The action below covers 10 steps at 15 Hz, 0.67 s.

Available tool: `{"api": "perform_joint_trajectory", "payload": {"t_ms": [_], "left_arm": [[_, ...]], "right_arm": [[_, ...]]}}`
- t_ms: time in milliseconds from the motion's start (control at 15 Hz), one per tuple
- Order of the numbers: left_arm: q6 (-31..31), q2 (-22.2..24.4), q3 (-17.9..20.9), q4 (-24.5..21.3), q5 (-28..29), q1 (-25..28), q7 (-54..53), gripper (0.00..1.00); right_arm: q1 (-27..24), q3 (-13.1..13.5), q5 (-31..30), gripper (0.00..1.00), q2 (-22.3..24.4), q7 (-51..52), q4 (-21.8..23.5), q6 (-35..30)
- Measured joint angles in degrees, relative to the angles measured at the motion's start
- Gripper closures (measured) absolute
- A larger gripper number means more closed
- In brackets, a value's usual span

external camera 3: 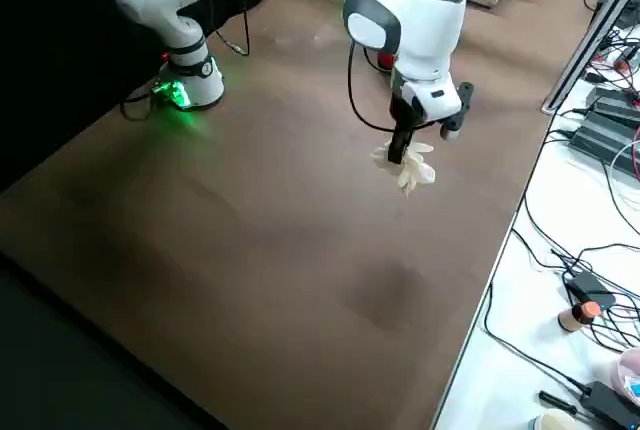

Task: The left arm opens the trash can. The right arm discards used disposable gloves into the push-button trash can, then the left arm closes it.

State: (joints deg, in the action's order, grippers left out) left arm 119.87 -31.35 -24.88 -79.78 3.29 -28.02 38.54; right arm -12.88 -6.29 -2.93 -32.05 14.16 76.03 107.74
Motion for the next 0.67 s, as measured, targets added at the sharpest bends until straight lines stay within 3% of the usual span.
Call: {"api": "perform_joint_trajectory", "payload": {"t_ms": [200,667], "left_arm": [[-4.1,3.1,-0.04,0.07,0.0,1.42,0.0,0.88],[-10.15,10.99,0.17,0.2,0.43,6.91,-2.12,0.28]], "right_arm": [[0.73,-1.95,0.14,0.89,0.28,-0.01,-0.7,-2.61],[2.12,-9.98,2.92,0.89,4.53,-0.98,-1.67,-9.88]]}}
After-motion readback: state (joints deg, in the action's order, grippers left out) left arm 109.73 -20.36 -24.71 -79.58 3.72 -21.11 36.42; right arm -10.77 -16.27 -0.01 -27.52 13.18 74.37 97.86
